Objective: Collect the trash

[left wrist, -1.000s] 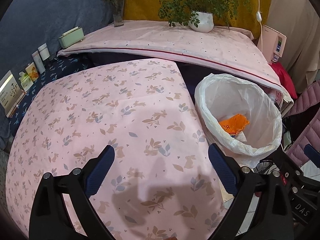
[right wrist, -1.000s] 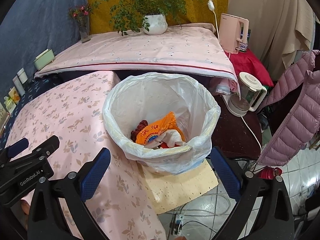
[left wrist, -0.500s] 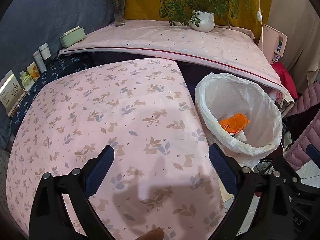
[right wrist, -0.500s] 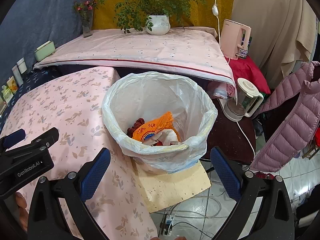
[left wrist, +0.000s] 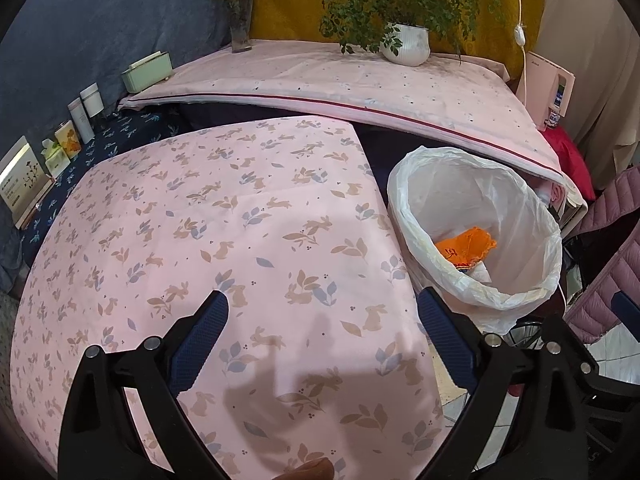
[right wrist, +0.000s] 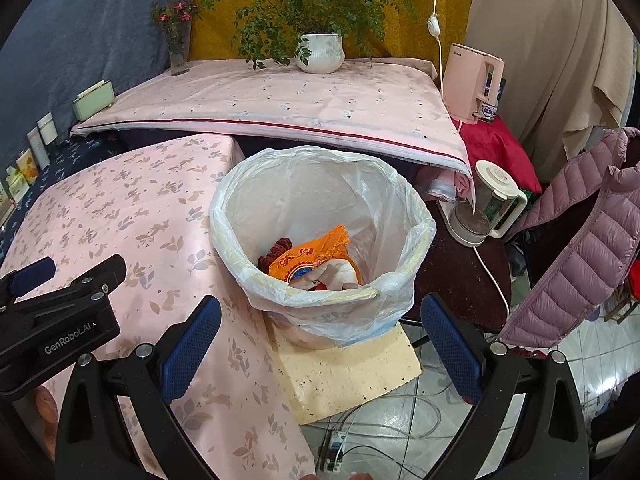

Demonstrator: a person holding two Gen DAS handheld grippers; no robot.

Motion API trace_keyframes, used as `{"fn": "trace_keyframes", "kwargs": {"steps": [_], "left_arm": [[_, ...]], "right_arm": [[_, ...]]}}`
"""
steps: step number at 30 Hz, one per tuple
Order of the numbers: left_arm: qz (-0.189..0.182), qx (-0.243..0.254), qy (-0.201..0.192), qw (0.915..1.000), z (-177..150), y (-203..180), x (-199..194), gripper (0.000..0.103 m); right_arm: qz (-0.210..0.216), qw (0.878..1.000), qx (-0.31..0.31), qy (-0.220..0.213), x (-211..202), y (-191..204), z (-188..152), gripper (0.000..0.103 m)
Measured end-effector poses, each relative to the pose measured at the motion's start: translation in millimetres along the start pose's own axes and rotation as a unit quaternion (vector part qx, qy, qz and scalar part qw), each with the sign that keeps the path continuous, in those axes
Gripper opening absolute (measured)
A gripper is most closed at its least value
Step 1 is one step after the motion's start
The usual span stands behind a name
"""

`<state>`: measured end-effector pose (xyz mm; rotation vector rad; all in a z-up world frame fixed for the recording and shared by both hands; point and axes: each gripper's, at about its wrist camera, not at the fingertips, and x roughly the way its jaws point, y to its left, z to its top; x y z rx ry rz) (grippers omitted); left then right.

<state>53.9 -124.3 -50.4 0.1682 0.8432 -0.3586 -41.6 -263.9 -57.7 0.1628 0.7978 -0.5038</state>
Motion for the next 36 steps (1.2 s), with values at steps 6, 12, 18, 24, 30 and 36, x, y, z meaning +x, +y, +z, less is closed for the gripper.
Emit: {"fn": "trace_keyframes", "kwargs": {"steps": [6,12,18,24,30,36], "left_arm": [[-0.001,0.003,-0.002,1.0,-1.2,-3.6,-2.1,0.091],[-0.002,0.003,-0.002,1.0,-1.6,-5.5,-3.5,0.091],[-0.003,0.003,-0.004,1.0,-1.5,-6.5,-4.9,0.091],[-0.003,0.0,-0.008,1.0,-1.7,-6.8,-8.3,0.091],[-0.002,0.003,-0.011,0.9999,-2.9,-8.8,-9.4,0.091],[-0.002,0.003,-0.011,0.9999,-3.6,-9.1,-9.6,0.091]], "right_arm": [[0.003,1.0,0.001,0.001,-0.2,-0.1,-1.8,0.096],[0.0,1.0,0.0,0.001,0.0,-0.5,-3.2,0.096],[-0.002,1.0,0.001,0.001,0.5,-3.0,-4.6,0.096],[-0.003,1.0,0.002,0.001,0.7,-3.8,-4.8,0.096],[-0.006,1.0,0.001,0.0,-0.6,-5.5,-4.5,0.096],[-0.013,1.0,0.0,0.0,-2.1,-6.5,-4.9,0.096]]}}
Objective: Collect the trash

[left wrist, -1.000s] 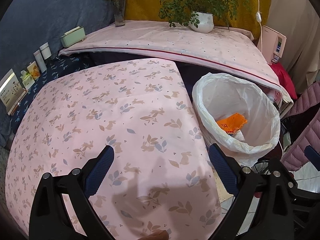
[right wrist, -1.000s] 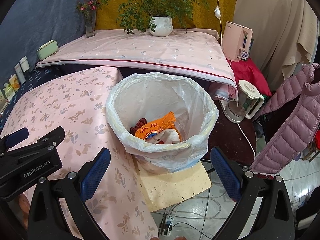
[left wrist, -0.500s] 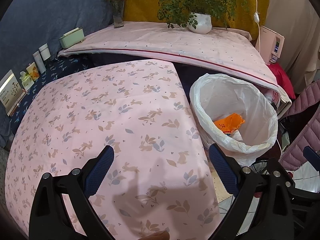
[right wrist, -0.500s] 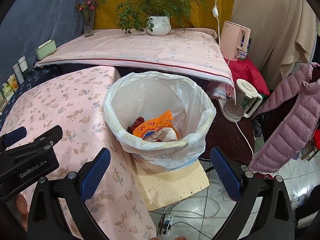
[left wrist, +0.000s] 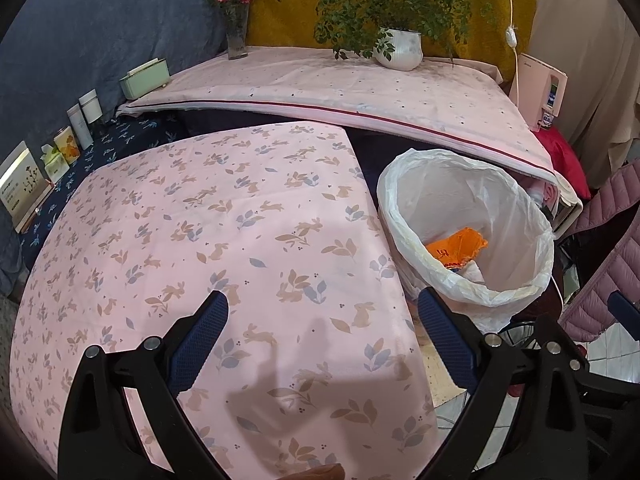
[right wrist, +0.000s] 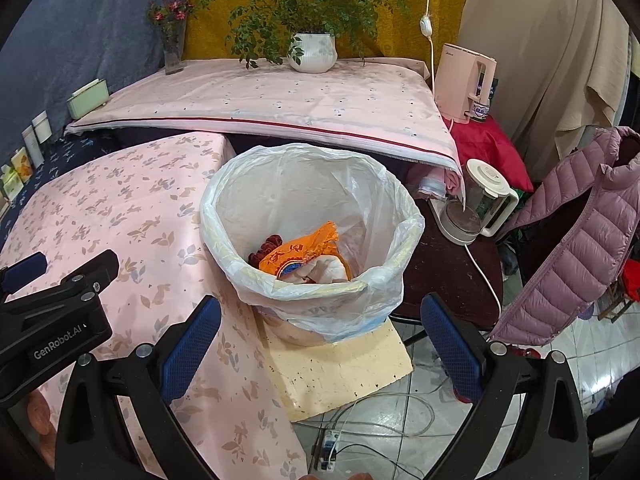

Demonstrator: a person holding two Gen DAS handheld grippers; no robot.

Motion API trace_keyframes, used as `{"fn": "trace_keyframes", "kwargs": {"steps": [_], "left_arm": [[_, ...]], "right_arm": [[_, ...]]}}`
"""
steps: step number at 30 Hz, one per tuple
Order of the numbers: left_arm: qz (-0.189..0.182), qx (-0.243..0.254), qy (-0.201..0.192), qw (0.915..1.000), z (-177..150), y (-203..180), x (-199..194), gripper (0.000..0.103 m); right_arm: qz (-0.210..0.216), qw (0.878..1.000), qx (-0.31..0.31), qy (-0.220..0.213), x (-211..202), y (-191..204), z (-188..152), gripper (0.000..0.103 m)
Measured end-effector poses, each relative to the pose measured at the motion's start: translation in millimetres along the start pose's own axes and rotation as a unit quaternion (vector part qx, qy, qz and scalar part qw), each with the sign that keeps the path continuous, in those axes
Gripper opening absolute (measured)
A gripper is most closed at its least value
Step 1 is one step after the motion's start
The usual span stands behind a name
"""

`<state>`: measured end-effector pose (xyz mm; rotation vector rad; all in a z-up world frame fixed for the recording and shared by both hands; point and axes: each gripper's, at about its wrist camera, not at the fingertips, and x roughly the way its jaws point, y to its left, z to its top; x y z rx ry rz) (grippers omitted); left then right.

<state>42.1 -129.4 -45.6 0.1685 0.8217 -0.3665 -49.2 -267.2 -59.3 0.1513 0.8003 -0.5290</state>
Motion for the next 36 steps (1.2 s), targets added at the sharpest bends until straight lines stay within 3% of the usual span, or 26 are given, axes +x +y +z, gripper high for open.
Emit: {"fn": "trace_keyframes", "kwargs": {"steps": [36], "left_arm": [[-0.008,-0.006,-0.01,0.9999,-3.3,0.3,-1.8,0.091]], "right_arm": [[-0.007,1.0,0.008,0.0,0.0,-1.9,-2.6,0.096]]}}
